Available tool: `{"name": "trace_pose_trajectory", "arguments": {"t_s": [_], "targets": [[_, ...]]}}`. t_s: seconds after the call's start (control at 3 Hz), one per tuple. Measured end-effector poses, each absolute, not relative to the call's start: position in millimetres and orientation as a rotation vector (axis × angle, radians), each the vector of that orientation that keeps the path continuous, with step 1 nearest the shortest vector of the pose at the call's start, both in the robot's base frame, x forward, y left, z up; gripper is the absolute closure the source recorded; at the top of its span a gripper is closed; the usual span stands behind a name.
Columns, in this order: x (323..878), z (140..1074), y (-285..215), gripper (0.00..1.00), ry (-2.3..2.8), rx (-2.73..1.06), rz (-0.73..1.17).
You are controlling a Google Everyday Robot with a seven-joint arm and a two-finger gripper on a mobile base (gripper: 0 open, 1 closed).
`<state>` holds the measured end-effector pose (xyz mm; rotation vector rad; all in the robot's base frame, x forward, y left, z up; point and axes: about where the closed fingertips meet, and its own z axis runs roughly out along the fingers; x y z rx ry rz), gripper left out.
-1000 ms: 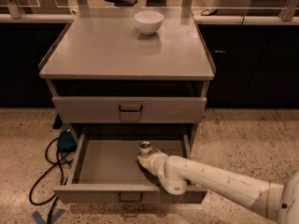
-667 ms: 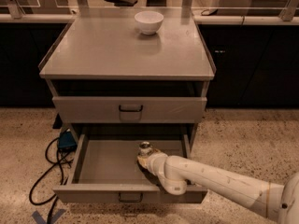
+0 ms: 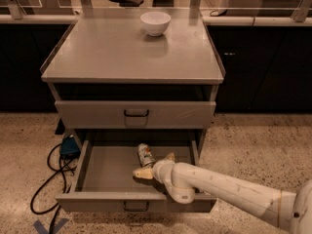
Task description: Place 7up can into middle drawer
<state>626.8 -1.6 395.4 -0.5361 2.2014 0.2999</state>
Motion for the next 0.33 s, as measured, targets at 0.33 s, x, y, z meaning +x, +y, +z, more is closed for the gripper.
{"name": "trace_pose_trajectory", "arguments": {"t_s": [0.33], "targets": [[626.8,395.4,-1.6,0.0,2.201,-0.536,0.3]]}}
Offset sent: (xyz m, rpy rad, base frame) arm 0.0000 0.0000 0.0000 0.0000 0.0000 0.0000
